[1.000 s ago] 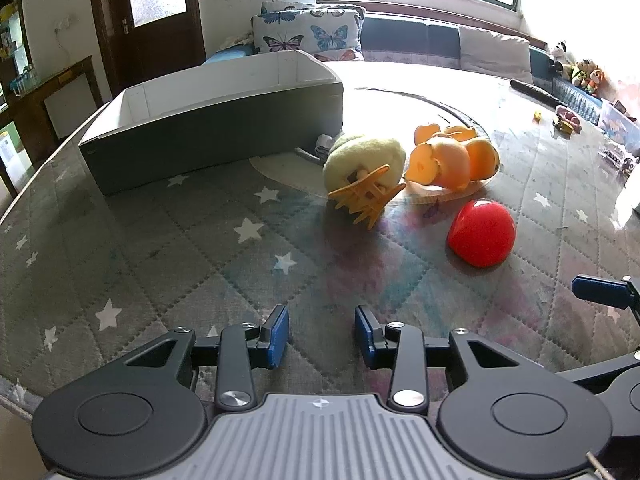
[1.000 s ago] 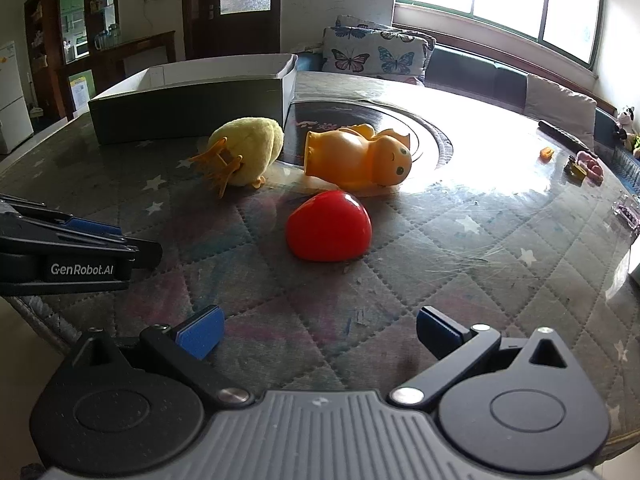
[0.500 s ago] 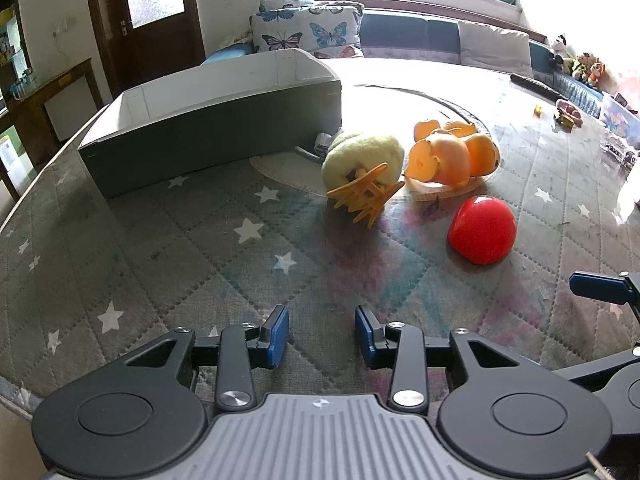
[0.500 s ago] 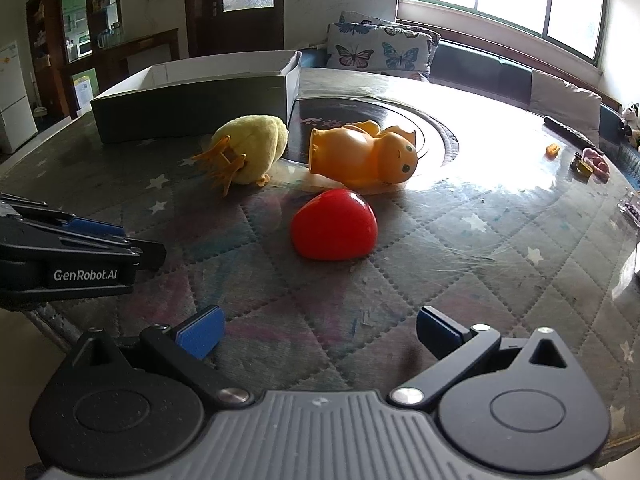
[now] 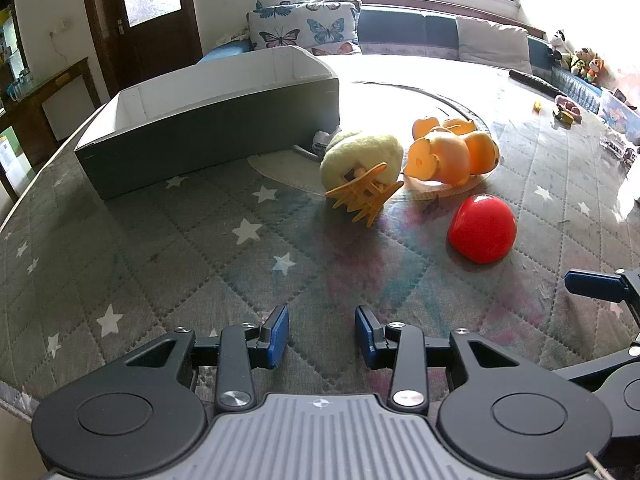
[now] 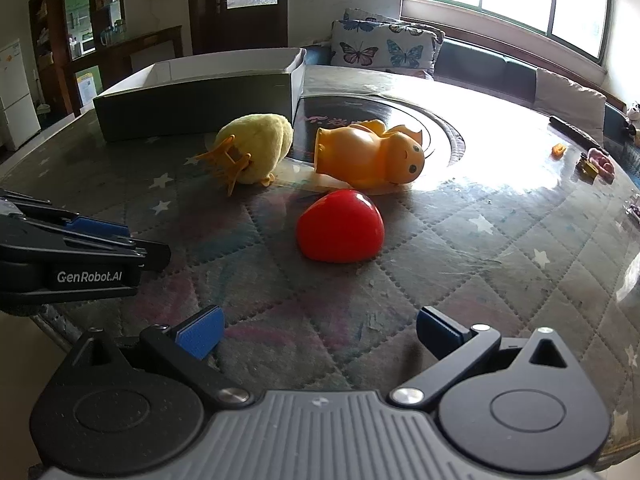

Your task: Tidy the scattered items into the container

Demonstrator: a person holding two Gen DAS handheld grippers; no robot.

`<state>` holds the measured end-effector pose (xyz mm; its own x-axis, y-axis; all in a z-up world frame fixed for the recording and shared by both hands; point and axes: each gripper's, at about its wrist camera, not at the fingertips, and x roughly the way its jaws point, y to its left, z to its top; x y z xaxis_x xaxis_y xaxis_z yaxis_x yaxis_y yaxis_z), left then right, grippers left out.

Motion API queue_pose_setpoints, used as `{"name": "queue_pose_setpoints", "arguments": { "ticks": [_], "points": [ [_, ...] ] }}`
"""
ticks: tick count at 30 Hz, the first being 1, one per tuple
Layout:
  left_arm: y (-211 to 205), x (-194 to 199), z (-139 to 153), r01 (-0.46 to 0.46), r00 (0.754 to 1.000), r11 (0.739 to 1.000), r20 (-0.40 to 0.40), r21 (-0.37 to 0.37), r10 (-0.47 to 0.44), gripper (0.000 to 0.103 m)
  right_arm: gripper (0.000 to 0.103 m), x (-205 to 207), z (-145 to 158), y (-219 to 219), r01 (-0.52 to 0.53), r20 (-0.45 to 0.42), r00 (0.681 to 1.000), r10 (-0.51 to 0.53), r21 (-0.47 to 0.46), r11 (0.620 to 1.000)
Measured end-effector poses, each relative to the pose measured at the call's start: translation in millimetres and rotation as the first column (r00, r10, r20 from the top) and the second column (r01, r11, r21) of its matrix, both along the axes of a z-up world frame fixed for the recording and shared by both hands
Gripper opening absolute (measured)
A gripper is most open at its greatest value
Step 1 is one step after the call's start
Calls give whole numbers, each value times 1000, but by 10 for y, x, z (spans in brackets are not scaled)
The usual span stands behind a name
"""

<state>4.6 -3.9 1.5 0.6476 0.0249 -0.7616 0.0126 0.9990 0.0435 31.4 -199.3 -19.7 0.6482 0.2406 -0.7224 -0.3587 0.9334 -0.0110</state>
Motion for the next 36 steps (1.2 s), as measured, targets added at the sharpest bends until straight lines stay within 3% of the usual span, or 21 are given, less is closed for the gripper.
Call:
{"name": "queue_pose_setpoints", "arguments": {
  "ticks": [36],
  "points": [
    [-87, 200, 22, 30, 999, 999, -30, 19, -29, 40, 103, 166, 23, -7, -8, -31, 999, 8, 23, 1000]
  ]
}}
